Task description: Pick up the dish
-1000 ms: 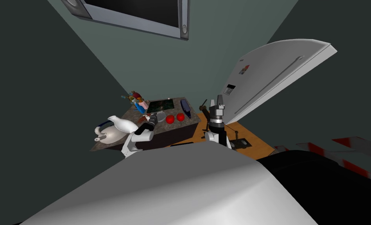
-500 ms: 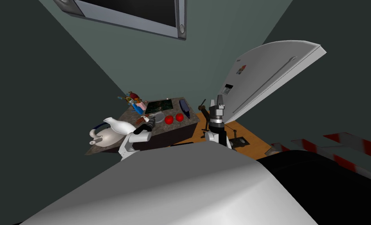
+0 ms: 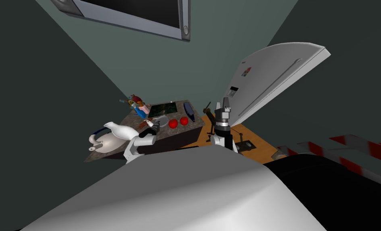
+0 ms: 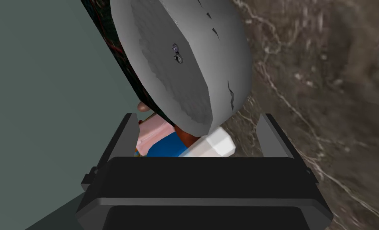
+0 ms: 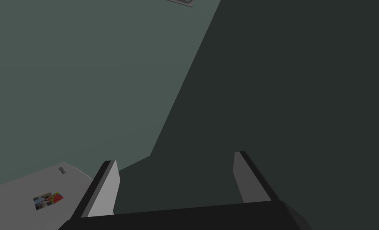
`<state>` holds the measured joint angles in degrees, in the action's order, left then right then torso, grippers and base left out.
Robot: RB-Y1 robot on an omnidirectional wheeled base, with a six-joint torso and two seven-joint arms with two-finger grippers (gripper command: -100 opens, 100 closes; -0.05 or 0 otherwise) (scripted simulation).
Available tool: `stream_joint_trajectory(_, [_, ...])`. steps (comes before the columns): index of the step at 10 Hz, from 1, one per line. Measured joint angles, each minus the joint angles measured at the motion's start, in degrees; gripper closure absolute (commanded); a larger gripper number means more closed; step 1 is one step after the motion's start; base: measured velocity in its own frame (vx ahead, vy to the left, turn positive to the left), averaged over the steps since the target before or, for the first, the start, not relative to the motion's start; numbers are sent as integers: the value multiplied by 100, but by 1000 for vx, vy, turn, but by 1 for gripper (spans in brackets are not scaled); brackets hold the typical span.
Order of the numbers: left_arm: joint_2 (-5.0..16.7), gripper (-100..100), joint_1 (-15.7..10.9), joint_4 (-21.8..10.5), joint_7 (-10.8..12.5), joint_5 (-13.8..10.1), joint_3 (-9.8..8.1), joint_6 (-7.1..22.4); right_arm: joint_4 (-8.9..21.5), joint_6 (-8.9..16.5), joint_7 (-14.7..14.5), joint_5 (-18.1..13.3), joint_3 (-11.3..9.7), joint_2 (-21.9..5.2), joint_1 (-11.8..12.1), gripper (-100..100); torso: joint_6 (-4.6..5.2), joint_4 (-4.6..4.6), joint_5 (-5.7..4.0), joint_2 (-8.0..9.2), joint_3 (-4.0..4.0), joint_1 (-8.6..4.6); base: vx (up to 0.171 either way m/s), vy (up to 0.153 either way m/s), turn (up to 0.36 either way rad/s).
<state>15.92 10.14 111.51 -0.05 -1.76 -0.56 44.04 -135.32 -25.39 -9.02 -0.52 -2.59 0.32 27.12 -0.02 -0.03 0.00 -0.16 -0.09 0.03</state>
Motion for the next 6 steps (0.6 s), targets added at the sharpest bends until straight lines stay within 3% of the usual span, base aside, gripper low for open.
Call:
stream_joint_trajectory(1, [2,-100,-22,-101,0,-5,-17,-76,0,0,0,0,0,0,0,0,-1,-1,0,-1,-1,1,0,0,0])
stream_joint_trajectory(2, [3,100,-24,-112,0,-5,-19,-93,0,0,0,0,0,0,0,0,-1,2,-1,11,6,-2,0,0,0])
stream_joint_trajectory(6, [1,100,-23,-112,3,-7,-19,-89,0,0,0,0,0,0,0,0,0,5,-3,19,11,-5,0,0,0])
